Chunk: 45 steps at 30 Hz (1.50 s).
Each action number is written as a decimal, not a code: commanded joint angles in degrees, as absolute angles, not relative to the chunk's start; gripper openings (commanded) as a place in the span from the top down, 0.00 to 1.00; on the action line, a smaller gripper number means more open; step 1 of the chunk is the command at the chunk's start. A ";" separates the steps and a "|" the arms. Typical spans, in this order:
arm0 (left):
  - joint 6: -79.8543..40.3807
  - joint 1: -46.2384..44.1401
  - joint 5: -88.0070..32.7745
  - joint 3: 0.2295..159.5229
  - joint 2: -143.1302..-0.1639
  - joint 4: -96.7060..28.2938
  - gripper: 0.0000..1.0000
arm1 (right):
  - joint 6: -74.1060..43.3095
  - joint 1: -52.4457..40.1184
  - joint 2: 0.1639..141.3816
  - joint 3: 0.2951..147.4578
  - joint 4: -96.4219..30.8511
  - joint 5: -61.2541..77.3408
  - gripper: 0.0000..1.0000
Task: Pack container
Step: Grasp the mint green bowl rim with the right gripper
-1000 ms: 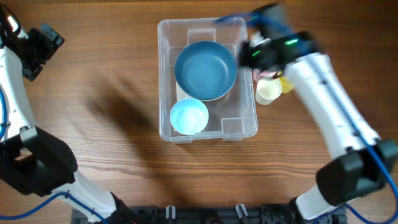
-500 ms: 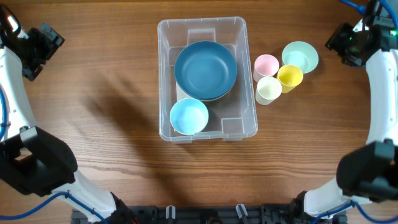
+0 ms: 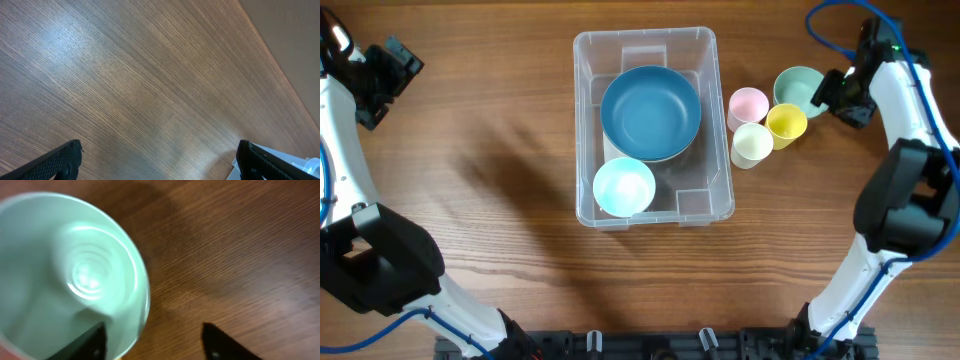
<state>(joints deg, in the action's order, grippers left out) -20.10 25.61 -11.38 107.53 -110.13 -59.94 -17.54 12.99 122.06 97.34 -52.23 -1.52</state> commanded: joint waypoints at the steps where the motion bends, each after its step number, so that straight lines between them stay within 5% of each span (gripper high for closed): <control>1: -20.60 25.74 -11.22 108.66 -108.53 -59.81 0.00 | -16.91 12.73 123.92 97.78 -51.79 -1.06 0.46; 29: -20.60 25.74 -11.25 108.66 -108.53 -59.81 0.00 | -17.12 12.78 125.56 97.01 -47.00 -0.36 0.61; 45: -20.60 25.74 -11.22 108.66 -108.53 -59.81 0.00 | -18.04 12.93 126.56 97.27 -47.51 0.01 0.88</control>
<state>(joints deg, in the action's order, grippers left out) -20.10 25.61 -11.38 107.53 -110.15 -59.94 -18.00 12.99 125.93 97.32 -47.48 -0.84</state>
